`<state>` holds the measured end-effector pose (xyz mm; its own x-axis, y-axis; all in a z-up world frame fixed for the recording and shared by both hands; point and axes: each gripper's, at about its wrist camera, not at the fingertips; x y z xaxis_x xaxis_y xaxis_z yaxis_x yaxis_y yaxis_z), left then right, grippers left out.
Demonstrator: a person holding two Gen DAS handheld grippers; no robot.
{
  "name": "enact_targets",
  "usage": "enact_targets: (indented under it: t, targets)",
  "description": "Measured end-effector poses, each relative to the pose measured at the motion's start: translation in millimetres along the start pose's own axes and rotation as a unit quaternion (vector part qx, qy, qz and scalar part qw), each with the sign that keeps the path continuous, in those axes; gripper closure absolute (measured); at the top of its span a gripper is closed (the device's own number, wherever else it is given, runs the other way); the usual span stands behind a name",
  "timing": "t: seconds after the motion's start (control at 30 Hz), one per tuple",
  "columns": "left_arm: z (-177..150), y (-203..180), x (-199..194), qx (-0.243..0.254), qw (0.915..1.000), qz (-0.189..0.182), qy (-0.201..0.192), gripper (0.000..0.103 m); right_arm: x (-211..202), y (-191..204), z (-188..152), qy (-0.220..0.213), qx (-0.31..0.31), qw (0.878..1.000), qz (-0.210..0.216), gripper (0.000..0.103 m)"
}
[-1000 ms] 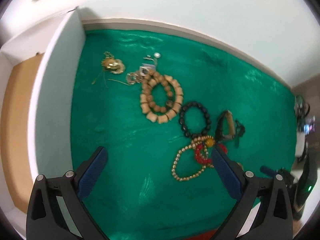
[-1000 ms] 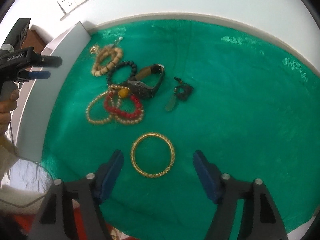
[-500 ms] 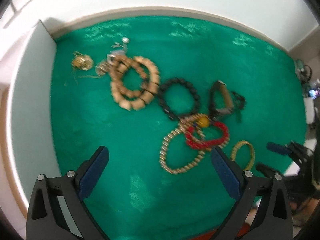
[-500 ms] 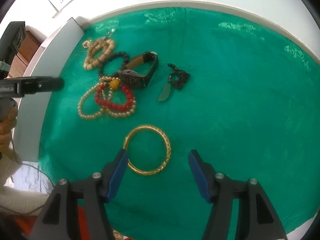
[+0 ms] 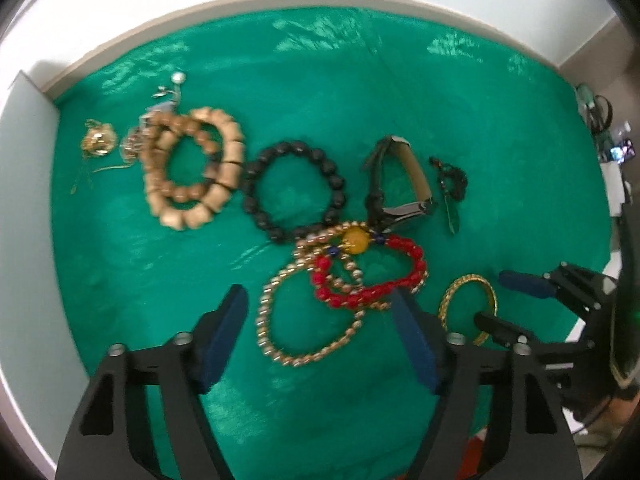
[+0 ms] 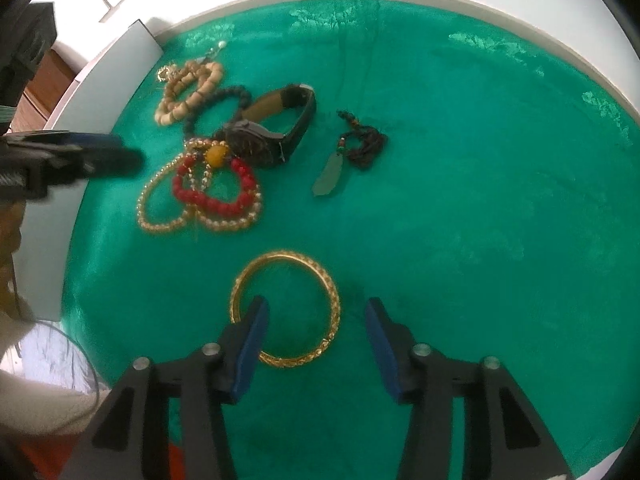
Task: Organize jewelry
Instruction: 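Lower left tool toward red bead bracelet while right tool lowers toward gold bangle, then close left tool on red bead bracelet while right tool closes on gold bangle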
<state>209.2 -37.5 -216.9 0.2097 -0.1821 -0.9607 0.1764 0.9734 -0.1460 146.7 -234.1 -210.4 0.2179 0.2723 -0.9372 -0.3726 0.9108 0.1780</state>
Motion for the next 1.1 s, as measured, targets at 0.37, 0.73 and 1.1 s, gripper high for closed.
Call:
enact_targets:
  t: [0.37,0.73,1.1]
  targets:
    - [3,7,29,-0.074,0.9967,-0.015,0.03,0.095,-1,-6,-6,-0.007,0.01,1.0,-0.004,0.053]
    - [-41,58,-26,-0.114,0.9925,-0.041,0.019,0.096,-2,-10,-11,-0.01,0.014,1.0,0.003,0.053]
    - [-78,81,-28,-0.098,0.9949,-0.011,0.02,0.079,3,0,-3,-0.001,-0.001,1.0,0.001,0.053]
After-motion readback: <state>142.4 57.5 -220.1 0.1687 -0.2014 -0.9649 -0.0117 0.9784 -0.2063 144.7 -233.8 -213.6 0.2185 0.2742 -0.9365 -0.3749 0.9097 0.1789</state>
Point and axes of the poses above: each gripper's, at about its wrist camera, not at the fingertips, and x roughly the way its jaws point, y to its left, z to its top, and after that the axes turned 3 degrees about -y, right-handed
